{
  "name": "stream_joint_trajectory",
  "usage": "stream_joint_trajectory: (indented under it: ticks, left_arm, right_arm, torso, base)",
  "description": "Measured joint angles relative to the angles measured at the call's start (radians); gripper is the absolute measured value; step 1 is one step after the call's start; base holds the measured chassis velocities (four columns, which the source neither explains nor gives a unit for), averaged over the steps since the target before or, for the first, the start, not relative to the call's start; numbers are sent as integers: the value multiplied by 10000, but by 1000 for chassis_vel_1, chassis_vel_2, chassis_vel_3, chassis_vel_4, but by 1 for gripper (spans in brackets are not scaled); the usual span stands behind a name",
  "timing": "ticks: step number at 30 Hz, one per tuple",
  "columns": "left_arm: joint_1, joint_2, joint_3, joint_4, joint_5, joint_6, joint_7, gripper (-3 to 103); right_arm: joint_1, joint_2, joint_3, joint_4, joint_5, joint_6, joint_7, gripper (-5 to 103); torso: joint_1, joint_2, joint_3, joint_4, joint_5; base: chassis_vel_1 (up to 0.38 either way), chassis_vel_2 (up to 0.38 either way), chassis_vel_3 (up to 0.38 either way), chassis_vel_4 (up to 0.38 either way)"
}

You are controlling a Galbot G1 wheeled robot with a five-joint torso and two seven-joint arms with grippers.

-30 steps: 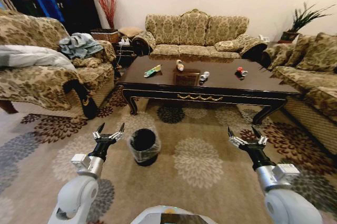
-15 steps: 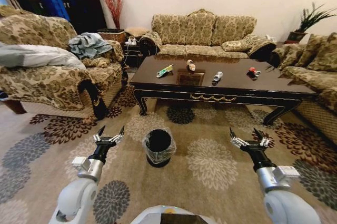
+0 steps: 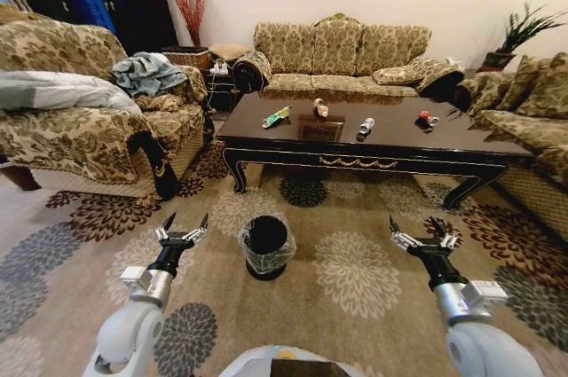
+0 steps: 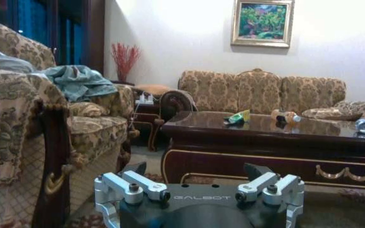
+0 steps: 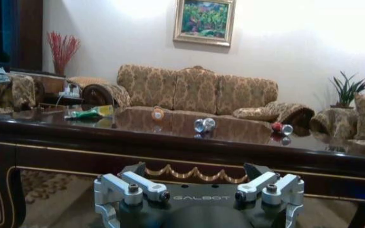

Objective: Move to the front of the table and place the trash on the table into the trash bin.

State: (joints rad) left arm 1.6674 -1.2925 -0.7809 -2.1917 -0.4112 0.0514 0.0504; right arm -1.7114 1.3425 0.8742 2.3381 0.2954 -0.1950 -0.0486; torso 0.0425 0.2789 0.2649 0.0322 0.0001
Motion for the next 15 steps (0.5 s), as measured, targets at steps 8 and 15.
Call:
stream_joint_trajectory:
  ticks: [8,15]
  left_arm:
    - [228,-65,-5,107,26,-219,58,100]
    - [267,-45,33,-118,-196,64,67,100]
  right_arm:
    - [-7,-20,-47,-79,-15,-229,-10,100]
    - [-9,65,-95,41,-166,-340,-4,100]
  torso:
    - [3,4,2,0,0]
    - [6,19,10,0,-1]
  base:
    - [0,0,0,0]
    - [-30,37,31,-46]
